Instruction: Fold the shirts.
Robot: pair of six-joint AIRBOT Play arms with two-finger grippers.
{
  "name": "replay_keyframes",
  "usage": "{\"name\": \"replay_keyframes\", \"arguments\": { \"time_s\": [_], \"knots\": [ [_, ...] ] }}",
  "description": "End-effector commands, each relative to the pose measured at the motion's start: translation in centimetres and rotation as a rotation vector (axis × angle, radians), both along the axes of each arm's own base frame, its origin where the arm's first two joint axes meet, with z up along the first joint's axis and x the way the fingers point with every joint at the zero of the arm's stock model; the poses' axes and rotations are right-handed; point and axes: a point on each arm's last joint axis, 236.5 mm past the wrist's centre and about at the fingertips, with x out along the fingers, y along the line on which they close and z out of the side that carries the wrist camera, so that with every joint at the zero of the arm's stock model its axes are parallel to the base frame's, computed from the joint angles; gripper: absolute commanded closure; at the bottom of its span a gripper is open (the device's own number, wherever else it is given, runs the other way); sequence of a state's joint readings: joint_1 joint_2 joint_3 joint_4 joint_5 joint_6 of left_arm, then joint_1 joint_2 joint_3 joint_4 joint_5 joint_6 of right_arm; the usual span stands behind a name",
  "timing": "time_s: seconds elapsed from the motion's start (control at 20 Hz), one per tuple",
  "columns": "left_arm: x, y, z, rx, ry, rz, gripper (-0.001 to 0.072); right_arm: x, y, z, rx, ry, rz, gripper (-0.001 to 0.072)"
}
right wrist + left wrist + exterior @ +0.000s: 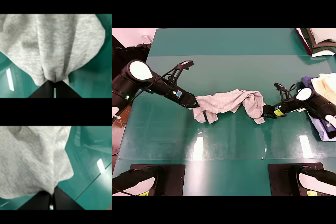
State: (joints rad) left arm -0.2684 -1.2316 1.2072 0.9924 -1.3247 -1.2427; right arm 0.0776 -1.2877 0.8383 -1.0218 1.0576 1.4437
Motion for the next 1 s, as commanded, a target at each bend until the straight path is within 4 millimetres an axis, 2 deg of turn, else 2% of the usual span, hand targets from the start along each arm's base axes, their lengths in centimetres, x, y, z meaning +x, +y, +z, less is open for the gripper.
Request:
{"name": "replay_keyframes", "arguments": {
  "time_s": [0.0,0.05,0.1,0.2,0.25,0.35,0.45,0.5,0.6,0.75,0.85,0.9,0.95],
  "knots": [
    [0.6,0.8,0.8,0.038,-0.028,0.015,0.0684,1.7,-0.7,1.9,-0.009,-0.073,0.005,0.0699],
    [1.3,1.4,2.1,0.059,-0.074,0.030,0.0684,2.3,-1.6,4.0,-0.020,-0.123,0.002,0.0699],
    [2.2,2.1,4.3,0.079,-0.149,0.039,0.0684,3.0,-2.7,6.8,-0.029,-0.185,-0.008,0.0699],
    [3.4,3.9,10.2,0.126,-0.319,0.071,0.0684,4.1,-4.6,13.6,-0.038,-0.333,-0.039,0.0699],
    [3.3,4.7,13.7,0.137,-0.406,0.079,0.0684,4.3,-5.8,17.7,-0.048,-0.432,-0.063,0.0699],
    [1.8,5.5,20.3,0.121,-0.550,0.090,0.0683,4.1,-7.7,25.9,-0.078,-0.643,-0.117,0.0699],
    [-0.6,6.1,25.4,0.086,-0.655,0.096,0.0683,2.4,-8.9,32.9,-0.113,-0.818,-0.152,0.0700],
    [-2.0,6.4,27.5,0.063,-0.686,0.115,0.0683,1.1,-9.2,35.7,-0.132,-0.884,-0.161,0.0700],
    [-4.8,7.1,30.7,0.029,-0.733,0.146,0.0683,-1.4,-9.6,39.5,-0.168,-0.969,-0.172,0.0700],
    [-8.2,8.1,33.6,0.005,-0.759,0.172,0.0683,-4.3,-10.4,42.4,-0.225,-1.017,-0.196,0.0700],
    [-9.0,7.7,33.9,-0.017,-0.750,0.160,0.0683,-5.0,-11.4,43.1,-0.258,-1.019,-0.227,0.0700],
    [-8.8,7.7,33.4,-0.012,-0.735,0.157,0.0684,-4.8,-11.9,42.9,-0.264,-1.001,-0.238,0.0700],
    [-8.3,7.5,32.1,0.001,-0.695,0.153,0.0683,-4.4,-12.2,42.2,-0.259,-0.967,-0.246,0.0700]
  ]
}}
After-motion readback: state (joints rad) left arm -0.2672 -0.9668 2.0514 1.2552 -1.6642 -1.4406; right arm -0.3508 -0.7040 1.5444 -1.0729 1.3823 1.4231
